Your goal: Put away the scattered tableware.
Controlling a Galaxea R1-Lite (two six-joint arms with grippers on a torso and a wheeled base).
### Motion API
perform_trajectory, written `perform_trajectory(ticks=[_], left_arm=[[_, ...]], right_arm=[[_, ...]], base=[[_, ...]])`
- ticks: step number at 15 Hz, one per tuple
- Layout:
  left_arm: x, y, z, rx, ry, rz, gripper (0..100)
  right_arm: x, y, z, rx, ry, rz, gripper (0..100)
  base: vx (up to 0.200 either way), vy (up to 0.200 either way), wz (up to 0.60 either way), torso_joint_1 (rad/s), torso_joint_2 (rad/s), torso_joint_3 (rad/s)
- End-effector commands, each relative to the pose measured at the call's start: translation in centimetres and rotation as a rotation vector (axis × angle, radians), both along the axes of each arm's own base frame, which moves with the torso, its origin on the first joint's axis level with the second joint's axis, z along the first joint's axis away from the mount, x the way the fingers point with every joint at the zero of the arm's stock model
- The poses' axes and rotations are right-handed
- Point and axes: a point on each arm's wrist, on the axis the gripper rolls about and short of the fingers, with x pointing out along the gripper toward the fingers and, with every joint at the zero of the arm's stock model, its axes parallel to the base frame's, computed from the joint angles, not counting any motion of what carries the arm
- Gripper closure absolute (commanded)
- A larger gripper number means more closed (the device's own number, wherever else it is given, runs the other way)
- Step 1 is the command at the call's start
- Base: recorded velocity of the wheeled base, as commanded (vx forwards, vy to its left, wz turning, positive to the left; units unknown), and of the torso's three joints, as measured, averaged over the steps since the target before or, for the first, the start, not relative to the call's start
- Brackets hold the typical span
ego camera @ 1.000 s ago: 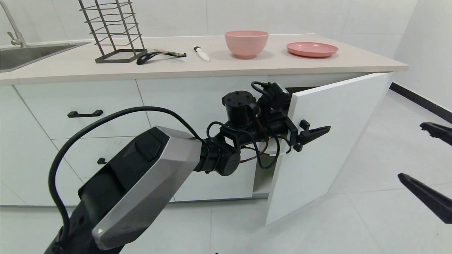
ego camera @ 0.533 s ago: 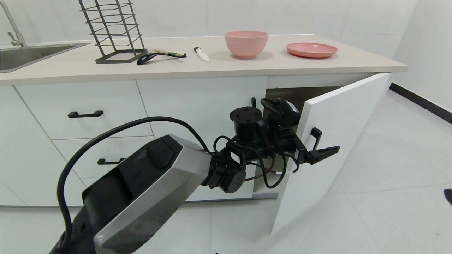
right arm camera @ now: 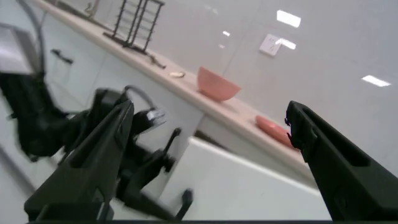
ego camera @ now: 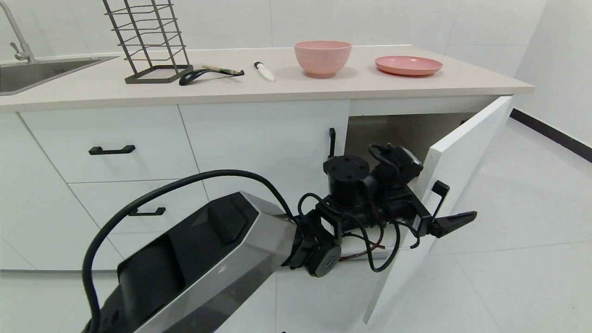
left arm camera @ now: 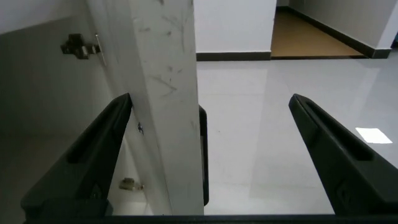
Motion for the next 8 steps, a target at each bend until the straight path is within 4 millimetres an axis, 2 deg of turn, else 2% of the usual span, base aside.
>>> perform_trajectory(ticks=[1,3,4,6,8], left_arm=[[-0.6,-0.4,-0.4,0.003,0.012,0.004,0],[-1.5,-0.9,-0.9,0.008,0.022,-0.01,0],[-2.2,-1.1,-1.2,0.008,0.034,-0.019,0],[-3.3,-1.7,-1.9,0.018,0.056,-0.016,0],[-4.1,-2.2,-1.9,0.018,0.056,-0.032,0]], right_arm=[[3.2,-0.6,3.3,0.039,-0.044,-0.032,0],[6.0,-0.9,4.7,0.044,-0.056,-0.037,0],[7.3,-1.1,4.8,0.043,-0.039,-0.039,0],[9.6,-1.4,3.5,0.048,0.029,-0.042,0],[9.7,-1.4,3.2,0.053,0.04,-0.043,0]], base=[[0.0,0.0,0.0,0.0,0.0,0.0],[0.0,0.0,0.0,0.0,0.0,0.0],[0.0,0.0,0.0,0.0,0.0,0.0],[0.0,0.0,0.0,0.0,0.0,0.0],[0.0,0.0,0.0,0.0,0.0,0.0]])
